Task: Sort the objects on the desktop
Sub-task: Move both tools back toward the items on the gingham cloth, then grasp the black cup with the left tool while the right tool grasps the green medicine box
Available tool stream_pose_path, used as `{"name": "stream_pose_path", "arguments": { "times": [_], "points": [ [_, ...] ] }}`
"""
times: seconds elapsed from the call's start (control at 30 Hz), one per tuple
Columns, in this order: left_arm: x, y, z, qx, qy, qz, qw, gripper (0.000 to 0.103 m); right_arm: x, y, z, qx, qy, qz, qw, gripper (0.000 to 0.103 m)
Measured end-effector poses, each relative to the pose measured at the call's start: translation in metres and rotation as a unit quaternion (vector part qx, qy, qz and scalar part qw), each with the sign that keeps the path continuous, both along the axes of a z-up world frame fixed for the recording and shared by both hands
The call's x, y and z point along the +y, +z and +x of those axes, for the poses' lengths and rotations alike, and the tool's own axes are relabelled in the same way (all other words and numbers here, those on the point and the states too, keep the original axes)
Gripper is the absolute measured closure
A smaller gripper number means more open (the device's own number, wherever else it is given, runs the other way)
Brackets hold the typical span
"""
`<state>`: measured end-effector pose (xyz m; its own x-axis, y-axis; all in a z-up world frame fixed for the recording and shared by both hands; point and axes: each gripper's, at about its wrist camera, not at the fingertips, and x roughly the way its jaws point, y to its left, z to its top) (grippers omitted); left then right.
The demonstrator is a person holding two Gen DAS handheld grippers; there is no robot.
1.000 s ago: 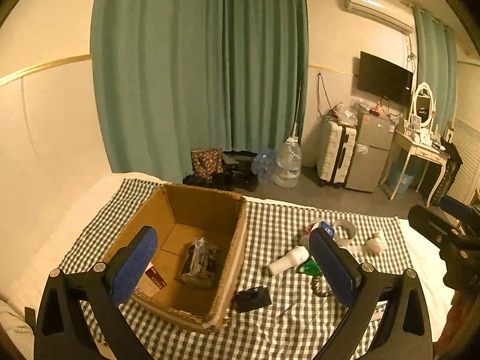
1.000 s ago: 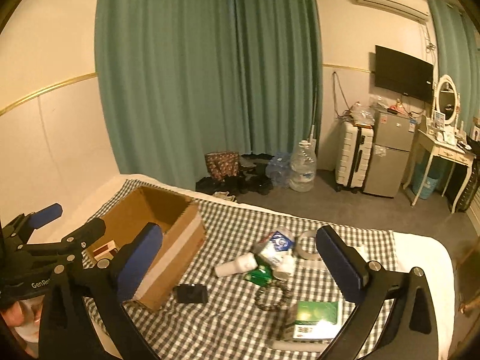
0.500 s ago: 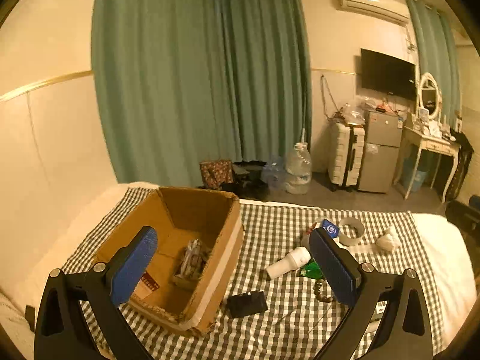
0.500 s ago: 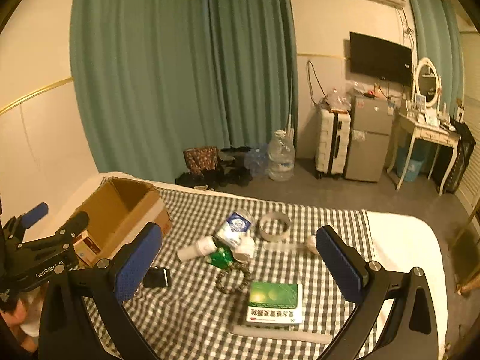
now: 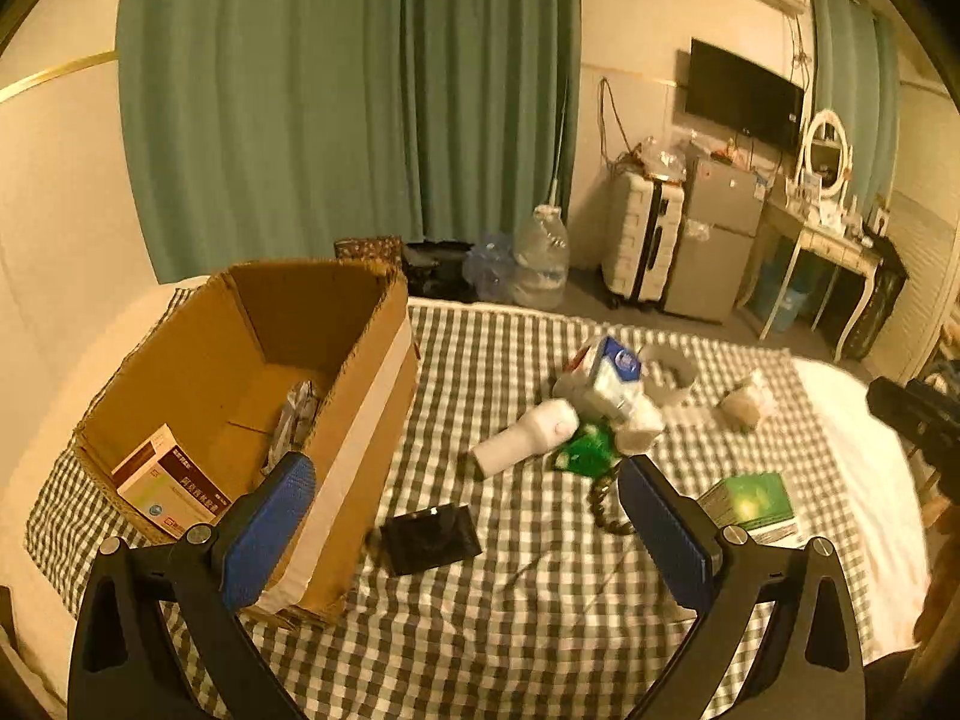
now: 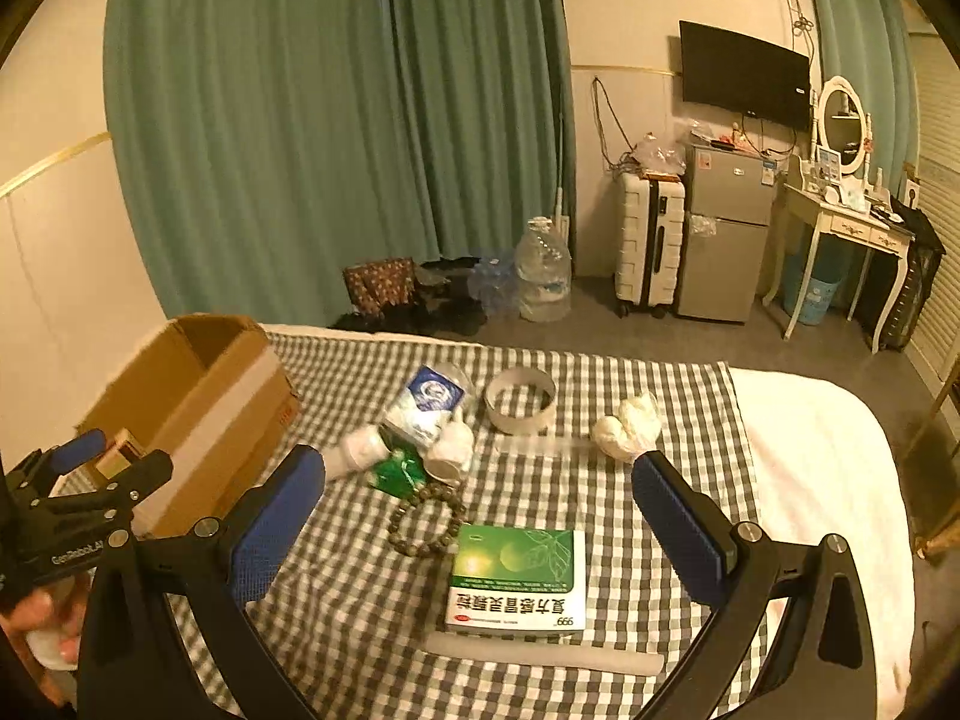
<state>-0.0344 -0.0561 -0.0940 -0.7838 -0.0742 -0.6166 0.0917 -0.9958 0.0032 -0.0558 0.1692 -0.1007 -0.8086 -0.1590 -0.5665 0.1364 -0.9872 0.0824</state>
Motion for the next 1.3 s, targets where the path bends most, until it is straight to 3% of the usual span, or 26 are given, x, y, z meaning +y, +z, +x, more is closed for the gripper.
{"name": "stream_pose_path", "arguments": {
  "times": [0.27, 0.4, 0.57, 0.73, 0.83, 1.03, 1.17, 1.3],
  "points": [
    [0.009, -0.032, -0.017, -0.018, 0.004, -0.018, 0.9997, 0.000, 0.007, -0.031, -0.010, -0.004, -0.010, -0.008, 1.000, 0.000],
    [0.012, -0.050, -0.031, -0.040, 0.027, -0.026, 0.9985, 0.008, 0.010, -0.048, -0.014, -0.006, -0.012, -0.005, 1.000, 0.000],
    [0.003, -0.084, -0.052, -0.084, 0.050, -0.001, 0.9952, 0.010, 0.009, -0.071, -0.024, -0.037, -0.004, 0.003, 0.999, 0.000],
    [0.000, -0.112, -0.068, -0.106, 0.081, -0.025, 0.9908, 0.010, 0.012, -0.091, -0.031, -0.054, -0.006, 0.009, 0.998, 0.000],
    [-0.009, -0.126, -0.076, -0.123, 0.100, -0.013, 0.9873, 0.010, 0.016, -0.100, -0.038, -0.068, -0.011, 0.000, 0.998, 0.000],
    [-0.010, -0.147, -0.090, -0.140, 0.100, -0.030, 0.9846, 0.010, 0.015, -0.114, -0.048, -0.090, -0.011, -0.010, 0.996, 0.000],
    [-0.005, -0.160, -0.095, -0.143, 0.096, -0.055, 0.9836, 0.010, 0.000, -0.125, -0.052, -0.102, 0.007, 0.021, 0.995, 0.000],
    [-0.012, -0.174, -0.099, -0.164, 0.084, -0.013, 0.9829, 0.009, -0.010, -0.133, -0.053, -0.102, 0.005, 0.062, 0.993, 0.000]
  ]
}}
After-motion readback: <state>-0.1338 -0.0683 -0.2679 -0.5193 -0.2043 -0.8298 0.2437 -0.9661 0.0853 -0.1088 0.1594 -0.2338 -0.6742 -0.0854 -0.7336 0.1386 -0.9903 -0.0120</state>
